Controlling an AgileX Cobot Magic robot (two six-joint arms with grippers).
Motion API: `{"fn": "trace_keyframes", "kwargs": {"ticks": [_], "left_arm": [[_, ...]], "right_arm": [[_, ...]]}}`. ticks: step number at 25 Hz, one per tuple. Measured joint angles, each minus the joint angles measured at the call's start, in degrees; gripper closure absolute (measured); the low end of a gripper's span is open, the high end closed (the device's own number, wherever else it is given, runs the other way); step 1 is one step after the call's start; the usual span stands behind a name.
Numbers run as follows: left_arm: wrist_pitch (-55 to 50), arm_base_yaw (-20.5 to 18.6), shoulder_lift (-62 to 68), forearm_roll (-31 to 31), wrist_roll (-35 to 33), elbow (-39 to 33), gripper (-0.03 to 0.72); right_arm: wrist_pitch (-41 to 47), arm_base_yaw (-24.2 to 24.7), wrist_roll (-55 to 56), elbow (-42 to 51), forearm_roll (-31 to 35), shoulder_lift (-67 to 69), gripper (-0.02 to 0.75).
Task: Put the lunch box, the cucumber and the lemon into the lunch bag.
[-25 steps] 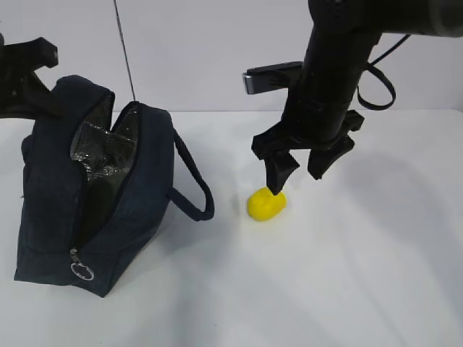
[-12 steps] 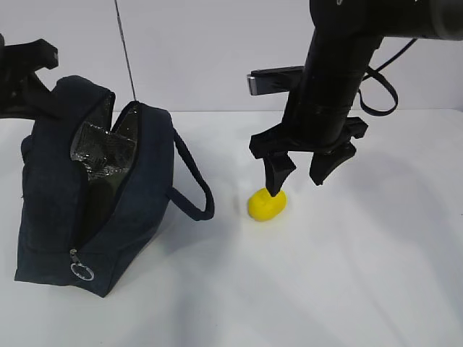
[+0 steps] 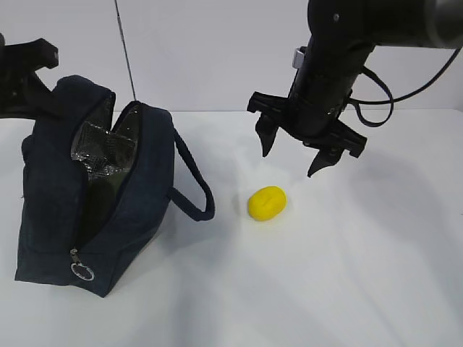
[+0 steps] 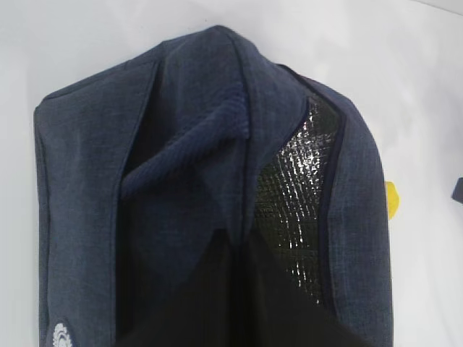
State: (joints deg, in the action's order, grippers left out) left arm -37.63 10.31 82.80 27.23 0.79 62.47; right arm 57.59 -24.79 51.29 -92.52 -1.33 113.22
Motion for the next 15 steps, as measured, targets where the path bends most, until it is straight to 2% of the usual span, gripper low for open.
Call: {"fn": "trace_keyframes", "kwargs": {"ticks": [9, 15], "left_arm": [[-0.13, 0.00, 0.00, 0.73, -0.04, 0.00, 0.694], [-0.13, 0.00, 0.00, 0.83, -0.04, 0.00, 0.694]], "right_arm": [[-1.09, -0.79, 3.11, 0.00, 0.81, 5.40, 0.159], [-4.99, -1.41, 3.63, 0.00, 0.81, 8.09, 0.159]]}}
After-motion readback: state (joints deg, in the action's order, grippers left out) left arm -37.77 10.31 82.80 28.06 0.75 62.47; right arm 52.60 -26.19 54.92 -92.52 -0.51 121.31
